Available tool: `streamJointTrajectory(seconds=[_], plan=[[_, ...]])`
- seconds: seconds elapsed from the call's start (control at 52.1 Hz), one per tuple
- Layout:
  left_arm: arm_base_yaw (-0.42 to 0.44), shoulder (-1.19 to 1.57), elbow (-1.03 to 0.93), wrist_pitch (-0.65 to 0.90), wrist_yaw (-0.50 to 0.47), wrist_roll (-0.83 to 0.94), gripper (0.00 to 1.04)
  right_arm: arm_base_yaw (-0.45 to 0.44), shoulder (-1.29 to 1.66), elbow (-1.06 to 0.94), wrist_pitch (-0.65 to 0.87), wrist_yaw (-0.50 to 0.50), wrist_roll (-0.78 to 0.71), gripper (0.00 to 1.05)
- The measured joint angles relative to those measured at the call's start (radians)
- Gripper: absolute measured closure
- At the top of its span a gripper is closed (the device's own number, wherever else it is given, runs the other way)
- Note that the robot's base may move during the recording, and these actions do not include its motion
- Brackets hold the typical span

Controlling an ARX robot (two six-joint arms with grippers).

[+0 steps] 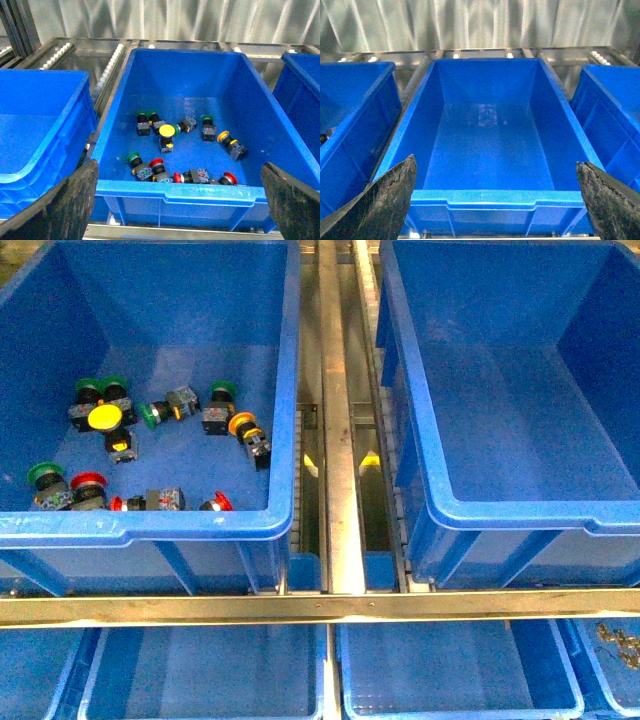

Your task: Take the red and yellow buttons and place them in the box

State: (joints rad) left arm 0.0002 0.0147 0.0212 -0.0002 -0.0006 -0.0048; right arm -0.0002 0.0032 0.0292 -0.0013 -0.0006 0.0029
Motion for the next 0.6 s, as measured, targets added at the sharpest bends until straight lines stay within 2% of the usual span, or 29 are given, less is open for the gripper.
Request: streamJointTrajectory(seconds=[0.595], plan=[[0.000, 0.000, 0.000, 0.000, 0.000, 0.000, 0.08, 0.000, 0.000, 0.000, 0.000, 0.000, 0.000, 0.07]])
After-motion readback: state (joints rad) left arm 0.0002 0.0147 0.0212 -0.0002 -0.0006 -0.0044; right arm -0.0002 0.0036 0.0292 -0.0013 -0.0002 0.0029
